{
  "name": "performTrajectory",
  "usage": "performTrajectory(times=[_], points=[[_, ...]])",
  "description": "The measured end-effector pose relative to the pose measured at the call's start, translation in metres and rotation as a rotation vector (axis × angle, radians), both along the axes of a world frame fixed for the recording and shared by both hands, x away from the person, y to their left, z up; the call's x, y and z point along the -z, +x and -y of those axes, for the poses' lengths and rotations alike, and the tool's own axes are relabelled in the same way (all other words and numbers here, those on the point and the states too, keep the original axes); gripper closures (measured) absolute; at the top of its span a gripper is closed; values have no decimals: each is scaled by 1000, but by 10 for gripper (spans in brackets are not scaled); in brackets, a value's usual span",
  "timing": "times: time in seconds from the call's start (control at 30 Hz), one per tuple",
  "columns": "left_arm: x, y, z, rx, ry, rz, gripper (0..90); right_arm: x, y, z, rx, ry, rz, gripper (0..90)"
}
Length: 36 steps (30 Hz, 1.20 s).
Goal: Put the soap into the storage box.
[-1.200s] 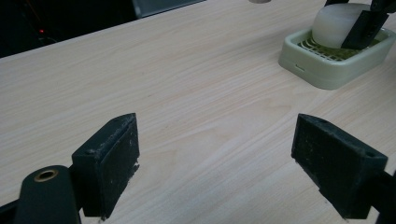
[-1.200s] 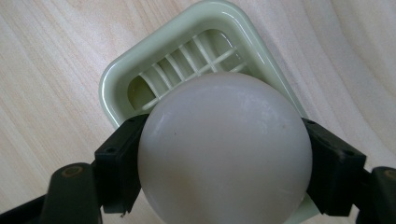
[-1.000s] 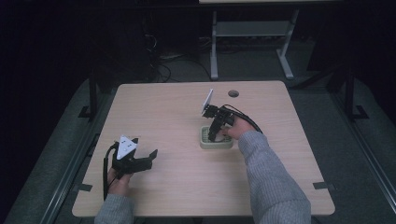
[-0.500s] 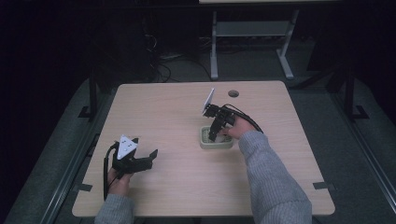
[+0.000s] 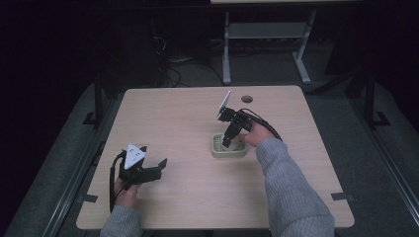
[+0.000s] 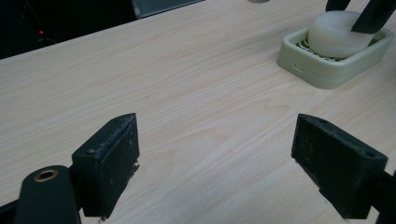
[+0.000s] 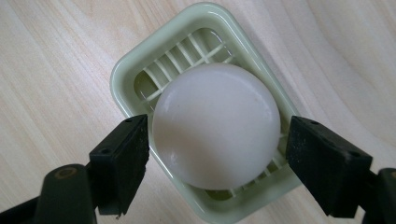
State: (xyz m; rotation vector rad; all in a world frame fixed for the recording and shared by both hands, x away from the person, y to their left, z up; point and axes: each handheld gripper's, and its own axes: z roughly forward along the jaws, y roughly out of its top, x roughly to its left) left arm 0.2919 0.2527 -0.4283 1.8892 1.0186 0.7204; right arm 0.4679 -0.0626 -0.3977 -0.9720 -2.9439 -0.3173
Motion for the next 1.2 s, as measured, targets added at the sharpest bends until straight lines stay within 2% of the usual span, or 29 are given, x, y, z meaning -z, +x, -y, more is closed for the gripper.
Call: performTrajectory(times=[0.33,0.7,1.2], points=[[0,0,0,0,0,2,148,-10,-6,13,14,28,9,203],[0,0,0,0,7,1,148,-16,-16,23,10,36,15,202],[0,0,1,-1,5,1,148,-18,-31,46,31,61,25,201]])
